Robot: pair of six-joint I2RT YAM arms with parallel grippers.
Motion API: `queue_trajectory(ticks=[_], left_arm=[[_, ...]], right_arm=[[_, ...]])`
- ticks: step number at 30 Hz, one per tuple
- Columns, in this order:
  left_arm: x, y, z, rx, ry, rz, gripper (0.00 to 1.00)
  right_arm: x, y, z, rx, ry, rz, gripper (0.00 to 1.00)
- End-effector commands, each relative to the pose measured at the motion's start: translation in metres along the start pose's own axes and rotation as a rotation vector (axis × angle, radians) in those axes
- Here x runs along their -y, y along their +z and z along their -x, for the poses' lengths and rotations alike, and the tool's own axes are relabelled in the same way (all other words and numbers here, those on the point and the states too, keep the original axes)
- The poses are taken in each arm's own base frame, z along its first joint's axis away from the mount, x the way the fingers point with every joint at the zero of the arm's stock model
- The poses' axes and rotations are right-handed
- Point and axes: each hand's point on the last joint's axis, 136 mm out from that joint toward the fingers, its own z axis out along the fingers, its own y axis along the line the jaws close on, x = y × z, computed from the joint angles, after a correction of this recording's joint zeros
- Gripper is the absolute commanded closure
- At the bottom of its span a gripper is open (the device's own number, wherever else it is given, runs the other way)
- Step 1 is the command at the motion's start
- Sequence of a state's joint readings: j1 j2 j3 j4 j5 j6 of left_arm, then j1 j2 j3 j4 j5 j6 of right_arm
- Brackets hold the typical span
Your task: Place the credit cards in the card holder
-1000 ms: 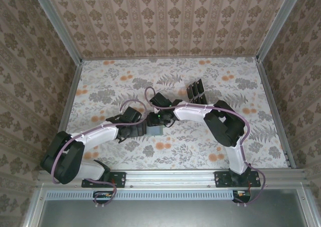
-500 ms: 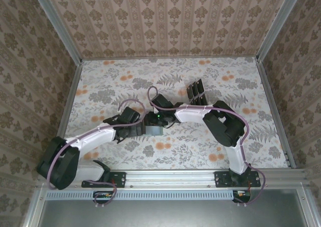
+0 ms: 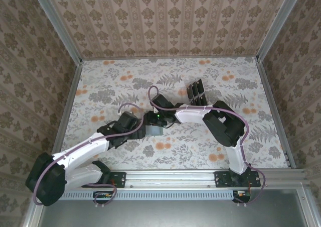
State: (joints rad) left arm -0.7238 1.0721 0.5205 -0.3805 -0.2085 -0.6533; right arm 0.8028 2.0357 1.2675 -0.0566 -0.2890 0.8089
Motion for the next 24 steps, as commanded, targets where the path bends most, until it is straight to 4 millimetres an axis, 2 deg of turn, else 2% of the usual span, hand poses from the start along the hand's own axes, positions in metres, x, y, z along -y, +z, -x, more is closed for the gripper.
queue_trajectory(ticks=[1, 14, 18, 24], left_arm=[[0.016, -0.002, 0.005, 0.047, 0.021, -0.056, 0.00], [0.035, 0.013, 0.013, 0.060, 0.078, -0.037, 0.00], [0.033, 0.019, 0.015, 0.058, 0.090, -0.005, 0.00], [0.018, 0.027, 0.005, 0.040, 0.095, 0.068, 0.00]], right_arm=[[0.033, 0.012, -0.026, -0.075, 0.051, -0.087, 0.48], [0.034, 0.012, -0.027, -0.077, 0.059, -0.083, 0.48], [0.034, 0.012, -0.027, -0.077, 0.061, -0.084, 0.48], [0.031, 0.011, -0.026, -0.076, 0.059, -0.076, 0.48]])
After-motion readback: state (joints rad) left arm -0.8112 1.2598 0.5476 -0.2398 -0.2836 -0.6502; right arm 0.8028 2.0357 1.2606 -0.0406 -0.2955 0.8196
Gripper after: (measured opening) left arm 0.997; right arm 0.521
